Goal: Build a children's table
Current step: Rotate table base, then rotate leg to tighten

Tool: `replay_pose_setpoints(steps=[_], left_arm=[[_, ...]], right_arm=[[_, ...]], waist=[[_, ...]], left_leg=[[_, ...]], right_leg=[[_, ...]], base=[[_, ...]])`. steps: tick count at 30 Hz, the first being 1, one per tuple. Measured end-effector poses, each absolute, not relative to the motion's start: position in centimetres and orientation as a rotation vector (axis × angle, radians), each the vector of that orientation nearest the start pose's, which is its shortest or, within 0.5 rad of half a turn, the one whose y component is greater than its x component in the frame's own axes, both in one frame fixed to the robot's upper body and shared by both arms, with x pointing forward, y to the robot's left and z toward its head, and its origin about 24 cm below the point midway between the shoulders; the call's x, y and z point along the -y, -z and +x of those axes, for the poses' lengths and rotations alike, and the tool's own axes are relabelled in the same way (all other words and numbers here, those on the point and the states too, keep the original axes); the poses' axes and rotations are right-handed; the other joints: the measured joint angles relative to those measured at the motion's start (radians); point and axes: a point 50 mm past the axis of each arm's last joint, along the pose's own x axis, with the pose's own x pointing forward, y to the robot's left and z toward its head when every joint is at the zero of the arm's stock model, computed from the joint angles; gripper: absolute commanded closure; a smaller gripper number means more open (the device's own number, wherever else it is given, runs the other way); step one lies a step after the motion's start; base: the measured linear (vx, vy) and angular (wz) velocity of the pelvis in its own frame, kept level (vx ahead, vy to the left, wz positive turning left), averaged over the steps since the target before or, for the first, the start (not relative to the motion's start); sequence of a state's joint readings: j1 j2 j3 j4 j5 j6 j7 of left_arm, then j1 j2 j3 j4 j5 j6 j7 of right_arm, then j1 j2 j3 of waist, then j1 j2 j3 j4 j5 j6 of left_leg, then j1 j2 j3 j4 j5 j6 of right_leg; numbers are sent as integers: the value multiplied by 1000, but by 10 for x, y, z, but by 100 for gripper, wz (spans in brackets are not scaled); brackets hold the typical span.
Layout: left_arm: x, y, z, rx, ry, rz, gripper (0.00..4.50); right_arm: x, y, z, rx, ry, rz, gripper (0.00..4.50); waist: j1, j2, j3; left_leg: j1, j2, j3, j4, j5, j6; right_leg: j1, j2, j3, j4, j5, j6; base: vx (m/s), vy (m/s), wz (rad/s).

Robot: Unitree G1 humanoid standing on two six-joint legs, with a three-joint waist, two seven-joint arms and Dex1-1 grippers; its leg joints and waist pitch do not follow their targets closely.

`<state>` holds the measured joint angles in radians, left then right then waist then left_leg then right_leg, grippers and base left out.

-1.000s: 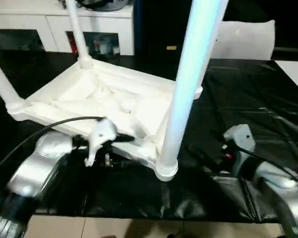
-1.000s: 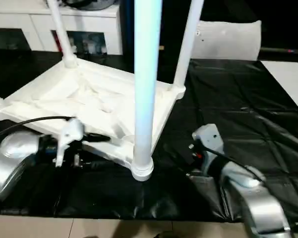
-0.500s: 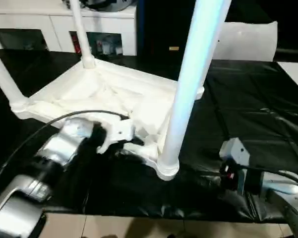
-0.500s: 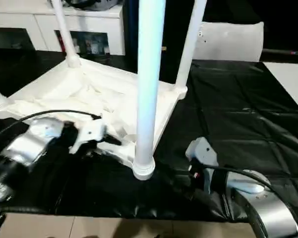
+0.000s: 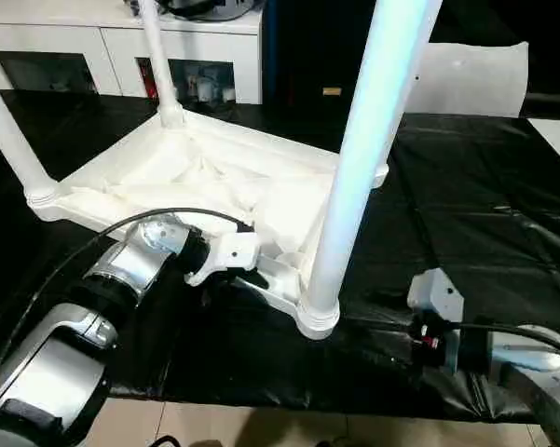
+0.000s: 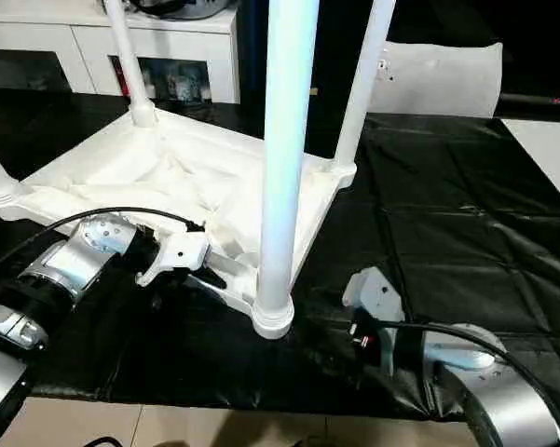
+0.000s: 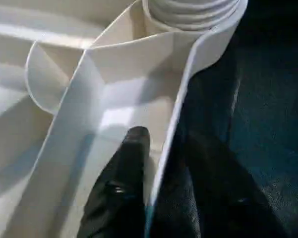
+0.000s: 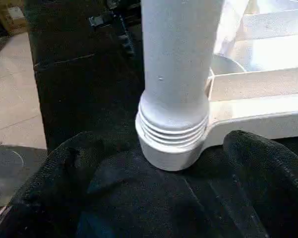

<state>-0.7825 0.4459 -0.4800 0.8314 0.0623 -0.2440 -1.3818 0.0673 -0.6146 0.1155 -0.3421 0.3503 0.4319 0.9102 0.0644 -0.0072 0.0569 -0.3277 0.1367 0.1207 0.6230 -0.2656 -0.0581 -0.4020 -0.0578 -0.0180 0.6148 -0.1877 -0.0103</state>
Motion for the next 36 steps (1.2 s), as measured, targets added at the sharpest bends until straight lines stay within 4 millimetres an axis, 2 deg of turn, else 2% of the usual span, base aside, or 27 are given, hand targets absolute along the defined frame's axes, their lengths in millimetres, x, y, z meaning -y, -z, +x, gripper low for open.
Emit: replay_pose_setpoints(steps=[2,4,8,19,27,33,36], left_arm=[[-137,-68,330,-445,1607,752,349],[-135,-66,330,-453,1613,739,382],[-133,-67,331,-496,1630,710,408],[-134,-66,333,-644,1614,639,448],[-138,-63,336,-652,1396,481,450],[-141,-58,326,-584,1235,363,450],[-140,-55,316,-527,1222,392,450]], right_arm=[[170,-69,205,-364,-1102,-152,0],[169,-69,205,-364,-1105,-150,0],[168,-70,205,-360,-1107,-152,0],[166,-74,209,-329,-1113,-159,0],[165,-73,211,-301,-1104,-164,0],[162,-69,213,-288,-1085,-153,0],[161,-69,215,-280,-1052,-166,0]], waist=[[1,0,0],[2,1,0],[3,1,-1],[-14,2,-1],[-37,3,-2],[-37,4,-2],[-36,4,-2]], left_leg=[[0,0,0,0,0,-1],[0,0,0,0,1,-1],[0,0,0,0,1,-1],[4,2,3,0,1,-2],[6,4,5,-1,1,-2],[5,5,6,-3,1,-2],[5,5,6,-4,1,-1]], right_leg=[[0,0,0,0,0,-1],[0,0,0,0,0,-1],[0,0,0,0,0,-1],[2,0,0,-1,2,-3],[2,1,0,-1,3,-4],[1,2,0,-3,3,-4],[1,2,0,-4,3,-4]], base=[[0,0,0],[0,0,0],[0,0,0],[0,0,0],[0,0,0],[0,0,0],[0,0,0]])
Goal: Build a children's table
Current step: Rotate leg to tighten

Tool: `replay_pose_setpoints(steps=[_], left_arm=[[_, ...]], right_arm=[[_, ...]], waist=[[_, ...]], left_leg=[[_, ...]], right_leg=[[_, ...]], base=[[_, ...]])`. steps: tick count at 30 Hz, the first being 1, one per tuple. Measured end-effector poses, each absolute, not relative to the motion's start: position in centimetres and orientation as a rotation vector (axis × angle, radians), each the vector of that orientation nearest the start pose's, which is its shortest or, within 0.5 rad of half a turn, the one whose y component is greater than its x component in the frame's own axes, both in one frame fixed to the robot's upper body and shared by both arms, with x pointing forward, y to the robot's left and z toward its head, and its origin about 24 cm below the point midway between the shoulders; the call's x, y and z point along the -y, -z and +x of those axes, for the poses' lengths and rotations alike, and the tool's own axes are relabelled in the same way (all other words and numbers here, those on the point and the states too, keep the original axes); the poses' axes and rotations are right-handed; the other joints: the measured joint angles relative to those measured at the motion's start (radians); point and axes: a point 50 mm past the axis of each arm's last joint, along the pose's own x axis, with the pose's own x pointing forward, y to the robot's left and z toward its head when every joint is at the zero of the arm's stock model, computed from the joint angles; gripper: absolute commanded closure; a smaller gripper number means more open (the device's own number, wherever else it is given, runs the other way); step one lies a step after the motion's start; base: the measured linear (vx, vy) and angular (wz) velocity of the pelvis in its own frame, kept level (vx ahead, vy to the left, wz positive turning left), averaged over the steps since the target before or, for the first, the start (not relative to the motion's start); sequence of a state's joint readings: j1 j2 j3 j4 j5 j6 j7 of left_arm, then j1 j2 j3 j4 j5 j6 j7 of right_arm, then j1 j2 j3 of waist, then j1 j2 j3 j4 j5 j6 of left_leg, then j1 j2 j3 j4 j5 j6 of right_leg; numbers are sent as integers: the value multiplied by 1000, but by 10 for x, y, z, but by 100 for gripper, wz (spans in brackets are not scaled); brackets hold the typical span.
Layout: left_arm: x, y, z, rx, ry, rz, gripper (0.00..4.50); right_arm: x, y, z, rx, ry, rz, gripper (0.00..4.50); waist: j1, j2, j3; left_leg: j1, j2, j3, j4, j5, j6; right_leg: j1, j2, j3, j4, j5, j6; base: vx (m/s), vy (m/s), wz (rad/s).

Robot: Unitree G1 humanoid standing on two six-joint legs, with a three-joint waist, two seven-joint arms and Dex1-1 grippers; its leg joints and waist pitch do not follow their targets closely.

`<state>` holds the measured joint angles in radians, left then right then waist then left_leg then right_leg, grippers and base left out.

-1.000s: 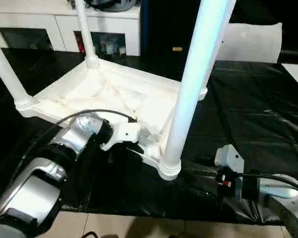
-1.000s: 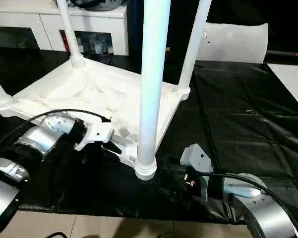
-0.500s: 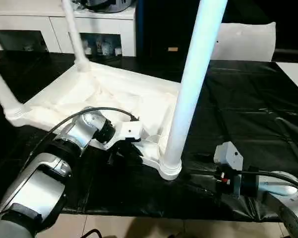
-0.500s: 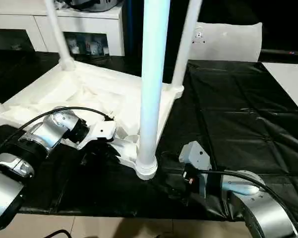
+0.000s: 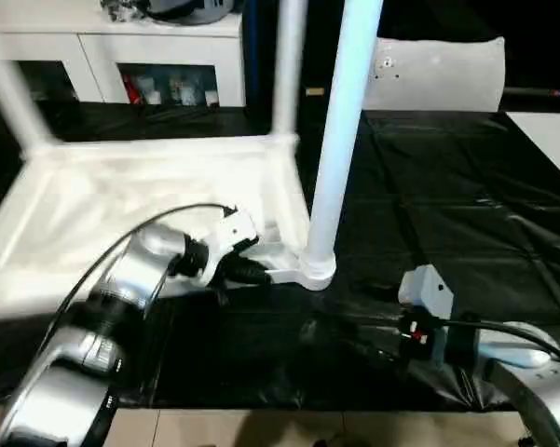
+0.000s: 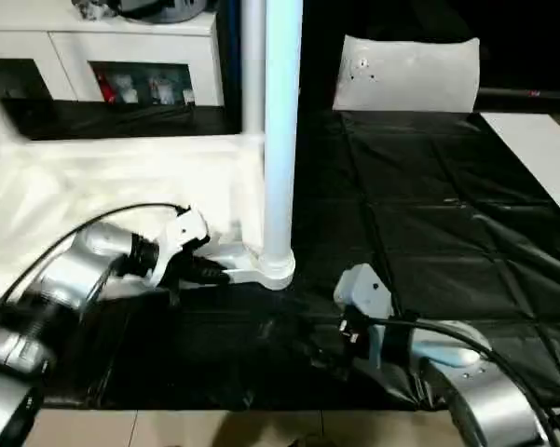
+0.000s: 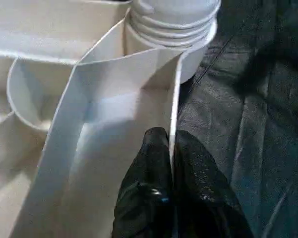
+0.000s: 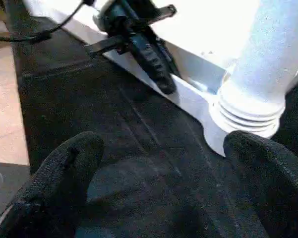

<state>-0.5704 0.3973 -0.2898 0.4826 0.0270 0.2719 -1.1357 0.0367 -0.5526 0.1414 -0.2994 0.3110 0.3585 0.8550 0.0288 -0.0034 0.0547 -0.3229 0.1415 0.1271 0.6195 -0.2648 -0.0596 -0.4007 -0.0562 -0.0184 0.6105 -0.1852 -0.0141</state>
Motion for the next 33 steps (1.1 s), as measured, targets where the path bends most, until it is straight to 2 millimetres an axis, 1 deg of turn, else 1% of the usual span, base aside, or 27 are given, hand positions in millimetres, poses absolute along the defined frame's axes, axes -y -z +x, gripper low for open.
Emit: replay_pose_setpoints(steps=[6,10,11,14,15,16,17,19,20,26,33], left_arm=[[-142,-52,303,-417,1283,518,450],[-142,-53,302,-413,1299,550,450],[-142,-53,302,-414,1295,549,450],[-142,-52,304,-446,1273,467,450],[-142,-52,304,-450,1272,439,422],[-143,-52,304,-451,1273,432,406],[-143,-52,304,-448,1270,418,395],[-143,-51,304,-442,1276,390,390],[-142,-51,304,-446,1289,386,366],[-138,-52,308,-465,1326,413,366],[-136,-52,311,-463,1345,437,366]], right_arm=[[159,-69,230,-260,-991,-176,0],[160,-68,232,-263,-985,-172,0],[160,-68,232,-262,-985,-172,0],[160,-69,232,-253,-993,-173,0],[160,-68,232,-252,-997,-172,0],[160,-68,231,-253,-999,-171,0],[160,-68,231,-254,-1002,-170,0],[159,-68,230,-255,-1014,-166,0],[159,-68,230,-254,-1017,-165,0],[160,-68,231,-245,-1015,-170,0],[158,-68,229,-241,-1020,-172,0]], waist=[[3,0,0],[8,0,0],[7,0,0],[7,0,0],[6,0,0],[6,0,0],[6,0,0],[8,0,0],[9,0,0],[13,-1,0],[23,0,0]], left_leg=[[0,0,0,0,0,0],[0,0,0,-1,0,0],[0,0,0,-1,0,0],[0,0,0,-1,0,-1],[0,0,0,-1,0,-1],[0,0,0,-1,0,-1],[0,0,0,-1,0,-1],[-1,0,0,-1,0,-1],[-1,0,0,-1,0,-1],[-2,0,0,-1,1,0],[-2,0,1,-1,0,-1]], right_leg=[[0,0,0,0,0,1],[0,0,0,0,-1,2],[0,0,0,0,-1,2],[0,0,0,0,-1,1],[0,0,0,0,-1,1],[0,0,0,0,-1,1],[0,0,0,0,-1,1],[0,0,0,0,-1,2],[0,0,0,0,-1,2],[-1,-1,0,0,-1,2],[0,-1,0,0,-1,2]], base=[[0,0,0],[0,0,0],[0,0,0],[0,0,0],[0,0,0],[0,0,0],[0,0,0],[0,0,0],[0,0,0],[0,0,0],[0,0,0]])
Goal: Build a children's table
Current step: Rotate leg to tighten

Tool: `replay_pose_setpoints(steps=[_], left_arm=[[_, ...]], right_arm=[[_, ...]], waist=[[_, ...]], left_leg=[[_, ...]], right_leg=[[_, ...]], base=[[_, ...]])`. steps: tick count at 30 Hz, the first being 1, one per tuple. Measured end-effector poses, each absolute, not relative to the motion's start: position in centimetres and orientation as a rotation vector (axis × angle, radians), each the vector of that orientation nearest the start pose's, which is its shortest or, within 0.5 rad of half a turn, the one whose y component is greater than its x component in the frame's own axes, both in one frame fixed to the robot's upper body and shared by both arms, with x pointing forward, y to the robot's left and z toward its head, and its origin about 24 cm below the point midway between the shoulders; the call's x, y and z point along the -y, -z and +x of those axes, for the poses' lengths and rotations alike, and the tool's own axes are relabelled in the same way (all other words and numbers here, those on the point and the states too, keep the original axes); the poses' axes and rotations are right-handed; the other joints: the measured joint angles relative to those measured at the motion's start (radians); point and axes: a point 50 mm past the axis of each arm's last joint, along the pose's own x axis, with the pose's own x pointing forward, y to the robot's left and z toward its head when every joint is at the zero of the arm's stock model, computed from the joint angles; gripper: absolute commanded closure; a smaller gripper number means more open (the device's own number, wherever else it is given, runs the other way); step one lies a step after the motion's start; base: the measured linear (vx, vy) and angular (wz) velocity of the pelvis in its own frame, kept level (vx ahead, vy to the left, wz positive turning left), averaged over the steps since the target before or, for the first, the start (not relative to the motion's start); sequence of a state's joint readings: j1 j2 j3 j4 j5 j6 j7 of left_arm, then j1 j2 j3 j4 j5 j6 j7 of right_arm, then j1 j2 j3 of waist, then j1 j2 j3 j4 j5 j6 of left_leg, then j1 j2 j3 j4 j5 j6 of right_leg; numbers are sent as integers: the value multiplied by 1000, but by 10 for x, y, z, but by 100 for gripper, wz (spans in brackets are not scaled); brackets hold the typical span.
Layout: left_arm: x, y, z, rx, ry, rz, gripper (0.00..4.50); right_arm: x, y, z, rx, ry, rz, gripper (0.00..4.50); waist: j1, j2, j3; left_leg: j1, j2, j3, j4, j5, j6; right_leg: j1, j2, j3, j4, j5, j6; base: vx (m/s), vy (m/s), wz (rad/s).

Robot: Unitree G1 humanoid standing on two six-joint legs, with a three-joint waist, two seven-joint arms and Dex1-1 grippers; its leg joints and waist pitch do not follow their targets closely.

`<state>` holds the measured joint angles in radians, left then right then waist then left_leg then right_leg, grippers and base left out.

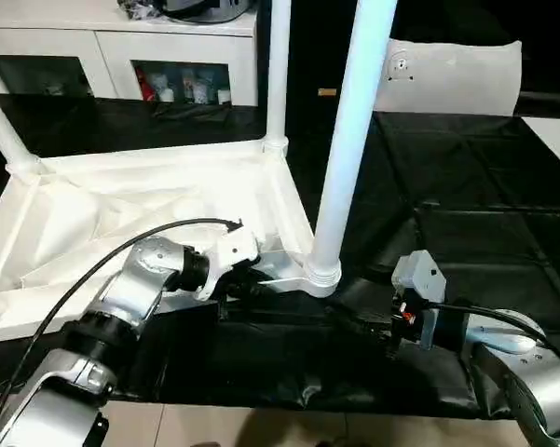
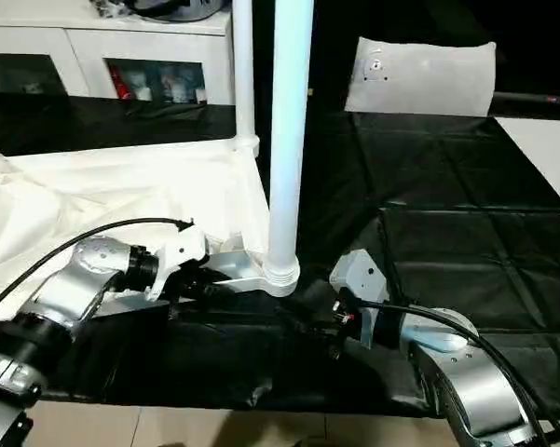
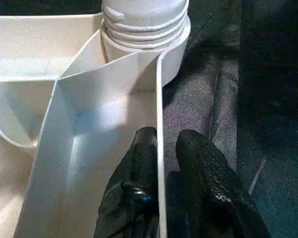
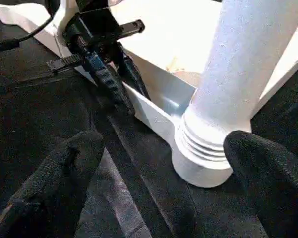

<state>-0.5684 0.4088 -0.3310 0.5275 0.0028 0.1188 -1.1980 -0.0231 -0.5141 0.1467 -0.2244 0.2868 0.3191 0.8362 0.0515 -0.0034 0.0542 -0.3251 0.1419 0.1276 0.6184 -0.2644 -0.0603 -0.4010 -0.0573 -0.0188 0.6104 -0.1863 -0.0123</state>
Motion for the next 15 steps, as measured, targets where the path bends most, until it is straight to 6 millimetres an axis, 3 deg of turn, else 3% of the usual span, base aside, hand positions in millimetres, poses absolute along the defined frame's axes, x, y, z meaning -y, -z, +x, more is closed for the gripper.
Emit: replay_pose_setpoints(steps=[2,5,6,15], left_arm=[[-134,-51,312,-453,1347,437,392],[-132,-51,314,-438,1345,442,392],[-131,-52,315,-432,1347,448,423],[-129,-53,318,-410,1383,515,444]], right_arm=[[159,-68,229,-243,-1020,-172,0],[159,-68,228,-243,-1021,-172,0],[159,-68,228,-244,-1021,-173,0],[159,-68,228,-246,-1023,-176,0]], waist=[[3,0,0],[7,0,0],[8,0,0],[11,-1,1]], left_leg=[[0,0,0,0,0,0],[0,0,0,0,0,-1],[0,0,0,0,0,-1],[-2,1,1,0,1,-1]], right_leg=[[0,0,0,0,0,0],[1,0,0,0,0,0],[1,0,0,0,0,0],[0,-1,0,0,0,0]], base=[[0,0,0],[0,0,0],[0,0,0],[0,0,0]])
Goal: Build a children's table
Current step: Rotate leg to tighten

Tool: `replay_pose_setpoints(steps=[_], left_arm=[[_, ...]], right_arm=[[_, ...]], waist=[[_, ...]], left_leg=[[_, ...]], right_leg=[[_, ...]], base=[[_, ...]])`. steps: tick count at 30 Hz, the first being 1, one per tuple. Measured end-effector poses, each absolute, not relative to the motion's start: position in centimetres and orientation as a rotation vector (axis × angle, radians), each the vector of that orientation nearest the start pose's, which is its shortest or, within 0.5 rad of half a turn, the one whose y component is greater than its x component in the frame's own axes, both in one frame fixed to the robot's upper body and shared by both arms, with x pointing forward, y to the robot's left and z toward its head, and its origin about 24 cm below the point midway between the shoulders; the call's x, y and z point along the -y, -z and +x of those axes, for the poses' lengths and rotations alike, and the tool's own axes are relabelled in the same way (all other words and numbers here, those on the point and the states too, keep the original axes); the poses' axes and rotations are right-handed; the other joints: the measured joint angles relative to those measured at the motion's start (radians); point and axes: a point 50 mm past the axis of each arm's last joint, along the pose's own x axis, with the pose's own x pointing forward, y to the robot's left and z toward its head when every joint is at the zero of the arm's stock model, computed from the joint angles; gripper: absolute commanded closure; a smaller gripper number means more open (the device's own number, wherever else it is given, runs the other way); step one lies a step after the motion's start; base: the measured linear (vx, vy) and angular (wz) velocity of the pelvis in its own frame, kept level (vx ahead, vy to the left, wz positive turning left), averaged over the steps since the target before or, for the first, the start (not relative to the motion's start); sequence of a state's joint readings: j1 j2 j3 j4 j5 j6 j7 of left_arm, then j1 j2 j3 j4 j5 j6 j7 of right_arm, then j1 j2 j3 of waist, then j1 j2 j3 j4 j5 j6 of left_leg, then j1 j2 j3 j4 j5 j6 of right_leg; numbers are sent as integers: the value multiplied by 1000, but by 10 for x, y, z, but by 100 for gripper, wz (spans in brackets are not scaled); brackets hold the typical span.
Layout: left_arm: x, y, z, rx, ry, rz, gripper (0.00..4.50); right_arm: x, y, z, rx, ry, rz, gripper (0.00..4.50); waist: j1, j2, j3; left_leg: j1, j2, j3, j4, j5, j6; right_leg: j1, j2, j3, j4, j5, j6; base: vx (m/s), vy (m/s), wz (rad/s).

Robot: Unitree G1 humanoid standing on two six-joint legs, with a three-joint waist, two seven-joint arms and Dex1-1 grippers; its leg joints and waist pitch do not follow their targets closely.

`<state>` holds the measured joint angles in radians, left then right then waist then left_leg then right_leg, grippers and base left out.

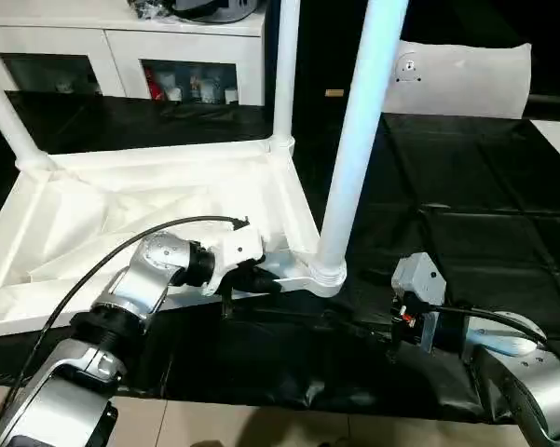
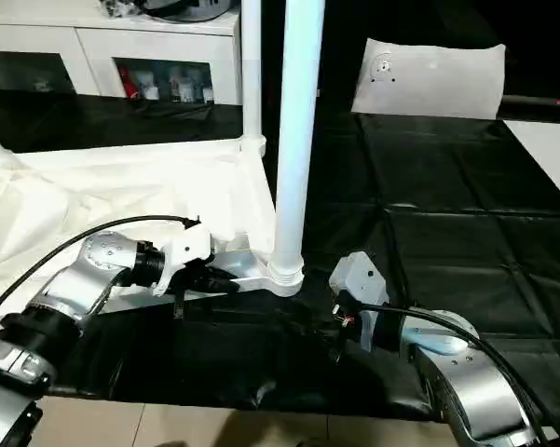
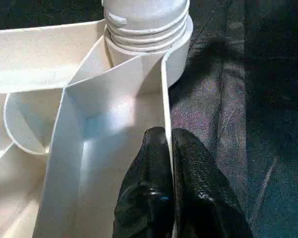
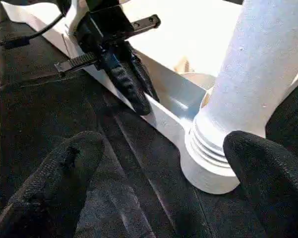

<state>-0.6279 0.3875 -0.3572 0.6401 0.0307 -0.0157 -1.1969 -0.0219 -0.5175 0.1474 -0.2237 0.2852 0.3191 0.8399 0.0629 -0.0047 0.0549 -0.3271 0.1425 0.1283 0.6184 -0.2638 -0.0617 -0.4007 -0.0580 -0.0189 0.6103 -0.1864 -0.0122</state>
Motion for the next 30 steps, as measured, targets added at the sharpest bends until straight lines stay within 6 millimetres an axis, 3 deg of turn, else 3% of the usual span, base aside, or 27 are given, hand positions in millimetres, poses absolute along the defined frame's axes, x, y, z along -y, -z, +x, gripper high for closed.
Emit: replay_pose_setpoints(steps=[9,12,15,19,24,30], left_arm=[[-131,-55,321,-407,1420,591,444],[-138,-56,317,-408,1462,581,444],[-144,-58,311,-416,1527,560,444],[-142,-58,306,-422,1611,565,444],[-136,-58,301,-411,1693,591,450],[-135,-58,300,-407,1712,602,450]], right_arm=[[159,-69,231,-236,-1015,-174,0],[168,-73,235,-228,-1003,-152,0],[180,-78,239,-241,-1025,-165,0],[175,-83,243,-217,-1121,-121,0],[166,-80,252,-244,-1256,-101,48],[164,-71,258,-308,-1355,-66,86]], waist=[[0,0,0],[-1,0,0],[4,0,0],[14,0,0],[31,0,0],[35,0,0]], left_leg=[[-3,5,1,0,3,-4],[-5,6,1,-1,3,-4],[-6,6,1,-2,5,-1],[-6,10,2,-2,6,1],[-6,23,17,-2,10,-3],[-6,26,22,-2,11,-4]], right_leg=[[0,0,-5,0,0,0],[-2,0,-6,0,0,0],[-2,-1,-9,-1,-1,-1],[-2,-2,-15,0,-2,-2],[-1,-3,-21,0,-3,-4],[-1,-3,-22,1,-3,-5]], base=[[0,0,0],[0,0,0],[0,0,0],[0,0,0],[0,0,0],[0,0,0]])
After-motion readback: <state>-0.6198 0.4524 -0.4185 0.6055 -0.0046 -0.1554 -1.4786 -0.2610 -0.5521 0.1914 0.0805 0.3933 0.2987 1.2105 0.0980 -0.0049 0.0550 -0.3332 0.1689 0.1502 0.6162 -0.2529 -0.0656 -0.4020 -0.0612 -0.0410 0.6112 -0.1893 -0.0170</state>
